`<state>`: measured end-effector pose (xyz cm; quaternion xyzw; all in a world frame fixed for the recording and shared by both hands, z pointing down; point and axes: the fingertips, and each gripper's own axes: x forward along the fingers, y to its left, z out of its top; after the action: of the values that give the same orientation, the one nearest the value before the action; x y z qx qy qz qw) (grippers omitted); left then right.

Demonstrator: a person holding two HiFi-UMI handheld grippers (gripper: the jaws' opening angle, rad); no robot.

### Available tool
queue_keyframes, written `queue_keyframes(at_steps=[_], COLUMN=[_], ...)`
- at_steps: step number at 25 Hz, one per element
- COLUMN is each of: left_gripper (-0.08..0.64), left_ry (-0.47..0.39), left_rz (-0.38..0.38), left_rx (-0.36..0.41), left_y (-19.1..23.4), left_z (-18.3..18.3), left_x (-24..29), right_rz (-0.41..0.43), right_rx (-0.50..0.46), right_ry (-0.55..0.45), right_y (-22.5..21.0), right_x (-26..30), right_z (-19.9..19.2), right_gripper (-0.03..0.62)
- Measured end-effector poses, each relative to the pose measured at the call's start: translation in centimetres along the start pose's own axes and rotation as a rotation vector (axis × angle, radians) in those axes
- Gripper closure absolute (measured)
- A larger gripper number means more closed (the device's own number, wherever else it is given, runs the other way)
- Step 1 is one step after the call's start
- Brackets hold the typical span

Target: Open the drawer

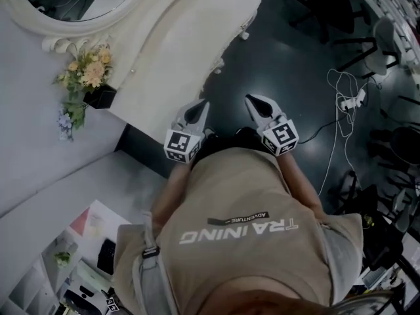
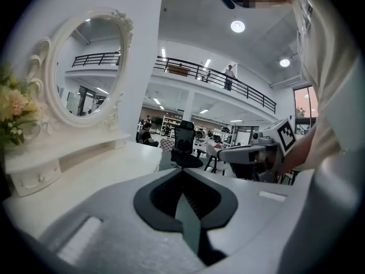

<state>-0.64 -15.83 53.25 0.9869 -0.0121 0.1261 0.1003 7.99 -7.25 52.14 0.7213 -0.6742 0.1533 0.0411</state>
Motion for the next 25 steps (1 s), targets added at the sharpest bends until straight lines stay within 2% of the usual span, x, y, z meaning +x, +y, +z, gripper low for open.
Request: queue_keyframes(at_steps=[7, 12, 16, 22, 25], left_gripper=[0.554, 0.554, 0.554, 0.554, 0.554], left_ry=[0.01, 0.04, 0.054, 0.067, 0.067], left_rz=[0.117, 0.255, 0.369, 0.579, 0.645], left_rx=[-0.057, -0.074, -0.101, -0.183, -0.246], left_y=[3.6, 4.8, 6.1, 7.7, 8.1], left_z=[0.8, 1.5, 1.8, 1.7, 1.1], left_x=[0.2, 1.1, 2.7, 4.0, 4.0], right_rz=[0.154, 0.32, 0.472, 0.679, 0.769], right_rx=[-0.016, -0.029, -0.104, -0.151, -0.182], right_ry=[0.038, 0.07, 0.074, 0.131, 0.184], right_y=[-0.4, -1.8, -3.6, -5.5, -5.2], right_x=[5.9, 9.9, 13.7, 17.5, 18.6], right_z=[1.4, 2.1, 3.0, 2.6, 1.4], right_gripper=[0.589, 0.589, 0.589, 0.588, 0.589])
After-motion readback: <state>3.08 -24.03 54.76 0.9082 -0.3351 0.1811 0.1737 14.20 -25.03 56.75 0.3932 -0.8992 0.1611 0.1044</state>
